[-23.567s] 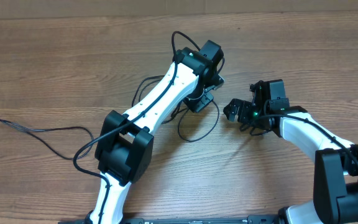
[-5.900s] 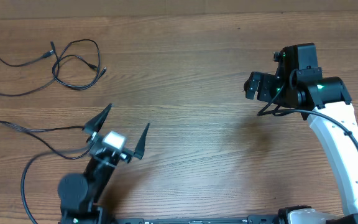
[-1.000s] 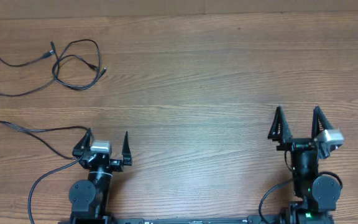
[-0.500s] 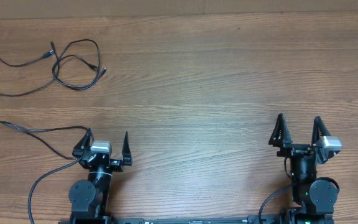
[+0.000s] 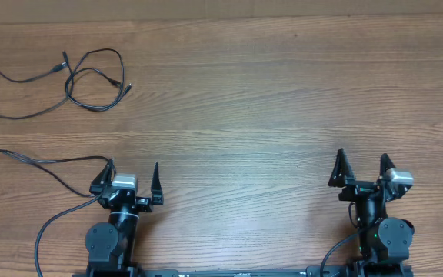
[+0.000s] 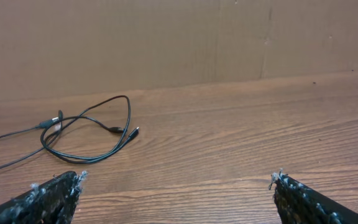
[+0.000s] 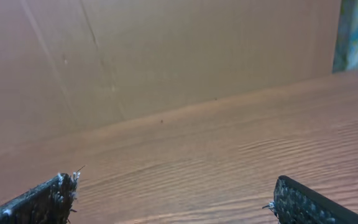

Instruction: Untangle cables

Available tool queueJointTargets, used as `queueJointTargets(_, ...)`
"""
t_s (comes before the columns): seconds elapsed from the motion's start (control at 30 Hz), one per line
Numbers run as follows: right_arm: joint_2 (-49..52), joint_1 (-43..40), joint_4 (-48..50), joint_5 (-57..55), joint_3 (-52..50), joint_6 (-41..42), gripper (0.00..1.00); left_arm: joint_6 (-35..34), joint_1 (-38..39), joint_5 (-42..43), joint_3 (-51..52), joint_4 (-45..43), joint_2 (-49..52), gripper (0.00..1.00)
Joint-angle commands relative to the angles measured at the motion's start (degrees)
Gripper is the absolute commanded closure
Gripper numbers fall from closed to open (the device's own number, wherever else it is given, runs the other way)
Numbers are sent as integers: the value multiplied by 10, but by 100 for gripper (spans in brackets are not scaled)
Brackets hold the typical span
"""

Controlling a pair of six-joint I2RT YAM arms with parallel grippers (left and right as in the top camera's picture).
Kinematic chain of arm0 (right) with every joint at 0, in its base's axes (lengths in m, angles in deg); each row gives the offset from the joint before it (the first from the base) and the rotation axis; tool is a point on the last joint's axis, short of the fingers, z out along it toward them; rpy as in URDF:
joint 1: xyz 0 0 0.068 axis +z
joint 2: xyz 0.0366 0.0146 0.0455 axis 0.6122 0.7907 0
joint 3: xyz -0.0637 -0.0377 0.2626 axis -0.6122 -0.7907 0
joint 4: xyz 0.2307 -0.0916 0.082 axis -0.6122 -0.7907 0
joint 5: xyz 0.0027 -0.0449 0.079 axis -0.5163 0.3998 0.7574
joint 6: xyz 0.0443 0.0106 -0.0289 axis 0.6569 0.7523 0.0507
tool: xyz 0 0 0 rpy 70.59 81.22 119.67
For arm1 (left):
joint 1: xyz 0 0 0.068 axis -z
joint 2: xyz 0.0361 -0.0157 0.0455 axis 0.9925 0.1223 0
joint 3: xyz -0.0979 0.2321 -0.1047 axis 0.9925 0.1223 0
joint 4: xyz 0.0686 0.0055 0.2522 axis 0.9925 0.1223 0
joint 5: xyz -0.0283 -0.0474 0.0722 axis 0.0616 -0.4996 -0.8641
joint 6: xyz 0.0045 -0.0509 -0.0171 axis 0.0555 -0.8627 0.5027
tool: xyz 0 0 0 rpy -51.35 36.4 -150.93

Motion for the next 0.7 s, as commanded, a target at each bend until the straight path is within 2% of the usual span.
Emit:
queueJointTargets(0.0,-6,-2,1,1,-6,-5,0,-8,-2,-5,2,2,-5,0)
queueJointTargets(0.67,-6,-2,1,7,-6,-4,0,-8,-2,-5,2,2,-5,0)
